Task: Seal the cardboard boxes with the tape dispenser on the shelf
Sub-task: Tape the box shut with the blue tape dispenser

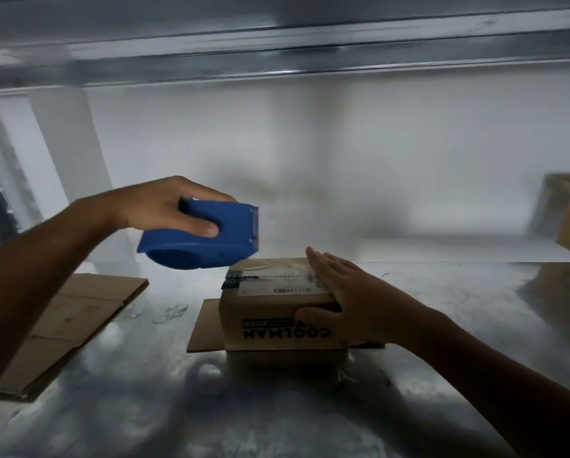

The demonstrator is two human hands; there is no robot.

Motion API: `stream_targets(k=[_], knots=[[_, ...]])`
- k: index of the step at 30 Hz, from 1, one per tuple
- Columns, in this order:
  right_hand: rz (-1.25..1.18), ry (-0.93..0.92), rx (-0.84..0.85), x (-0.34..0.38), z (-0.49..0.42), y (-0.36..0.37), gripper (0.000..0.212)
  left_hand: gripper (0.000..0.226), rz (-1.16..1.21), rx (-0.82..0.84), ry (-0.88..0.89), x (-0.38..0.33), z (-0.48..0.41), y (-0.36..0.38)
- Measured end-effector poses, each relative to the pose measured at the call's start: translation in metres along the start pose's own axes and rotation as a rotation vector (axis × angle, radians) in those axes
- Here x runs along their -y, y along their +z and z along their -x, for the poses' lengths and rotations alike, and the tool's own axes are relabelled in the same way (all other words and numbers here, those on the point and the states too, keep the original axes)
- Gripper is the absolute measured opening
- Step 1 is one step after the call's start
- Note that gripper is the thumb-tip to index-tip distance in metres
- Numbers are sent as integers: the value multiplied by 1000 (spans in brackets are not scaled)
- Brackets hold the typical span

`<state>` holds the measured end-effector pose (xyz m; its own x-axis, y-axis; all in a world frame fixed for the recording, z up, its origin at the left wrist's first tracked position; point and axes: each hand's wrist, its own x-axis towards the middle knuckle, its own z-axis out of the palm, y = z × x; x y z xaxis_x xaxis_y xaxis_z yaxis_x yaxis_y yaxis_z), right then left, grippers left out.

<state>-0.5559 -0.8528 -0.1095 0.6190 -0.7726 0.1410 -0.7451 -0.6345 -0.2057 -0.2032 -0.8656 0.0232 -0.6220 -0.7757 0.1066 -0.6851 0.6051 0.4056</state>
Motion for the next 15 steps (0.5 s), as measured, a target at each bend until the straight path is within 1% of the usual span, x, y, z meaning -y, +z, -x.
stream_targets(k=[3, 6, 10, 12, 14, 15], knots=[[39, -11, 40, 3, 2, -5, 94, 56, 31, -16, -59, 15, 16, -9], [75, 13, 83, 4, 3, -10, 95, 59, 93, -32, -74, 23, 22, -1], [86, 70, 122, 15, 0, -25, 100, 53, 128, -10, -47, 30, 22, 9], [130, 91, 88, 25, -6, -31, 97, 52, 166, -31, -40, 33, 25, 9], [200, 83, 77, 41, -11, -31, 87, 51, 181, -27, -36, 34, 27, 11], [229, 74, 74, 47, -12, -26, 85, 49, 187, -16, -32, 35, 28, 12]])
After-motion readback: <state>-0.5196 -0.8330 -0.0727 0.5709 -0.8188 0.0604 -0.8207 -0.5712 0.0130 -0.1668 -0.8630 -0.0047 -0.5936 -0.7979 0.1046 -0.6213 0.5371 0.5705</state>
